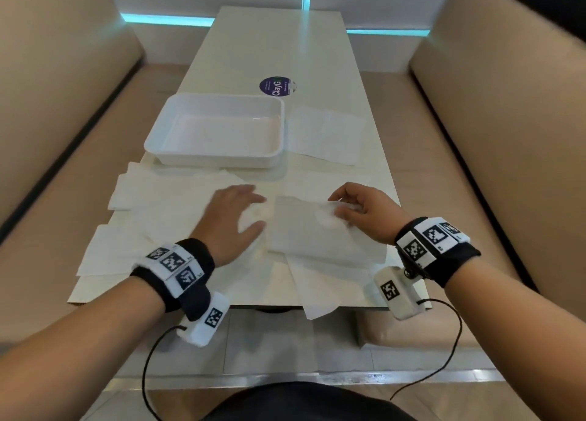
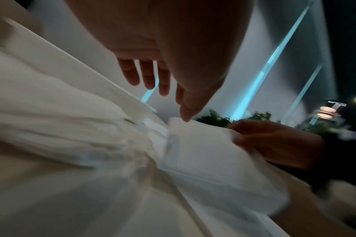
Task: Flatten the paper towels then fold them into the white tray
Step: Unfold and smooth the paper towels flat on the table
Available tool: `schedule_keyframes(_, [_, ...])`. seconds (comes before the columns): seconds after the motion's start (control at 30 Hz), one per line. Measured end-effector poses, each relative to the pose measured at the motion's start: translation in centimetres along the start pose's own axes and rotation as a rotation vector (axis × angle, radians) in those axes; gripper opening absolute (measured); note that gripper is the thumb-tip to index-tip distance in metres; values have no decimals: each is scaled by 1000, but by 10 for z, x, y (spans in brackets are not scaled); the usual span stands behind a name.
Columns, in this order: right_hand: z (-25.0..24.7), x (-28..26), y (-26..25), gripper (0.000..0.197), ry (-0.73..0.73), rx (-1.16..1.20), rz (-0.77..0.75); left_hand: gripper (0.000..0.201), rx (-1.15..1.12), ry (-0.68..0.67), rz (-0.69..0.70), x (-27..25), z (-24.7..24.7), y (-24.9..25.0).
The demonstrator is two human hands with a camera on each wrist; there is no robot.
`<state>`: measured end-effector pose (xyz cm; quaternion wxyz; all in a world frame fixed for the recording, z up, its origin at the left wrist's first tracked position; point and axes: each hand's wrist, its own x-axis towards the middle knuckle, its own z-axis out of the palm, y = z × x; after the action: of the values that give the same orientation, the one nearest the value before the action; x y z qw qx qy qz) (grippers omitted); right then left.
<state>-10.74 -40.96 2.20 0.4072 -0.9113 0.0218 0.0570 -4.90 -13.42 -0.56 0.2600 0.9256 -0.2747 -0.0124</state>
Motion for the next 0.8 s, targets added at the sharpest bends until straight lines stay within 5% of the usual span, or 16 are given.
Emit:
schedule_keyframes(0.13, [10,12,9,18,-95,-182,64,36,-8,-159,274,3,35,31])
schedule_keyframes(0.37, [28,4,18,36,49,-564,4,43,241,-518,208,11,64,32])
schedule_keyframes(0.5, [47,-16,5,36,39,-619,-139,49,280,-513,243,13,69,38])
schedule_keyframes(0.67, [77,-31,14,57,-165,-695,102,57,84,-541,235,16,87,53])
schedule_keyframes(0.8, [87,-37,22,62,-225,-669,207,61,184,-566,220,10,94,53])
